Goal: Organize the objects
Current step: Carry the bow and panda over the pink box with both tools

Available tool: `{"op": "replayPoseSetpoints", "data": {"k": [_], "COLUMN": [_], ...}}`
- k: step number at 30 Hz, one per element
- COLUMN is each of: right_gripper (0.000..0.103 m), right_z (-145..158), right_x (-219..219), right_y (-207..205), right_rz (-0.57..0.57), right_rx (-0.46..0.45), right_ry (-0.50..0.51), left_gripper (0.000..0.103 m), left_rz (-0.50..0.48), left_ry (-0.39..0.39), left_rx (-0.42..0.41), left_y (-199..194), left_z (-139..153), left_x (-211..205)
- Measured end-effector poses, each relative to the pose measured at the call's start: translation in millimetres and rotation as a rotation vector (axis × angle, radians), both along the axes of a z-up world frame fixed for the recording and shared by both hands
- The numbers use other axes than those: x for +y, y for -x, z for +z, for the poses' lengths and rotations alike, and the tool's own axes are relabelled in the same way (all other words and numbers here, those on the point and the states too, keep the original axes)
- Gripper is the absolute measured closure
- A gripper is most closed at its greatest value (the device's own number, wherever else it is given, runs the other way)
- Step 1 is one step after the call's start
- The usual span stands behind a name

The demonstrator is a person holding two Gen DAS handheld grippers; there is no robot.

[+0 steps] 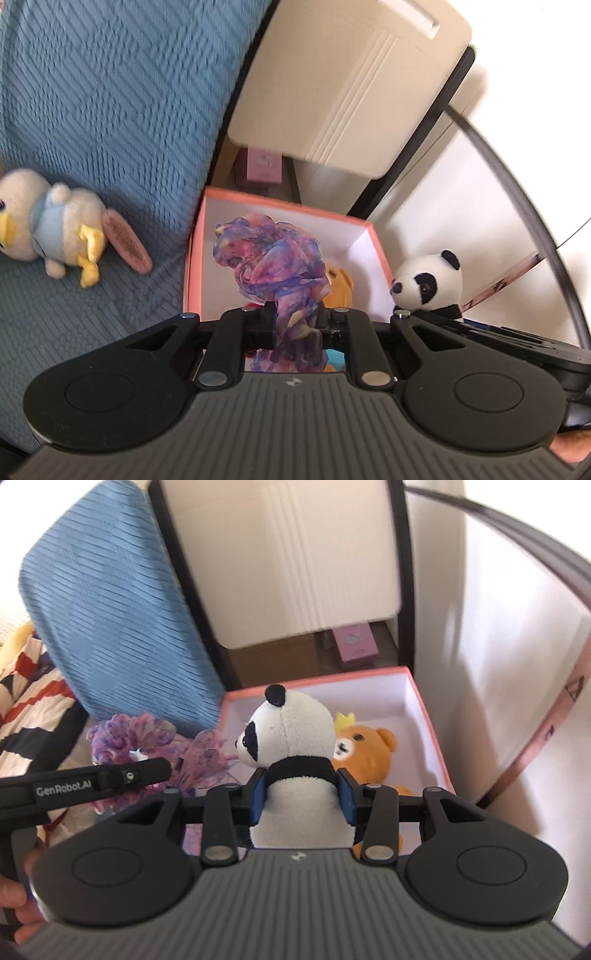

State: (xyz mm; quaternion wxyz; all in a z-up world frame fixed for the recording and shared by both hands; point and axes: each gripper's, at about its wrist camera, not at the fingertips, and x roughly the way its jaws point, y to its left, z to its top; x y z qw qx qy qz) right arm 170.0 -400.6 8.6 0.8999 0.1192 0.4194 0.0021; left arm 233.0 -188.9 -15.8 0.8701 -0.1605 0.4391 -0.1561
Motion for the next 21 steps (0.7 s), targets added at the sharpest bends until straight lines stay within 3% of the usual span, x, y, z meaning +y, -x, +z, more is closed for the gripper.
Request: {"op": "replayPoseSetpoints", "data": {"k": [13,21], "right_gripper": [0.060,0.059], "right_z": [-84,-105], "right_x": [-42,-58], "right_y": [-2,-1], "right_rz": [-0.067,-0.098], "right_rx": [0.171,0.209], "right_ry": [-0.001,0.004], "left_gripper": [0.085,0.085], "left_rz": [-0.030,-0.037], "left_ry": [-0.049,-0.059], "left_rx": [0.177,0.195], "left_y": [-22,-24], "left_z": [-90,-101], "left_x": [-45,-48]}}
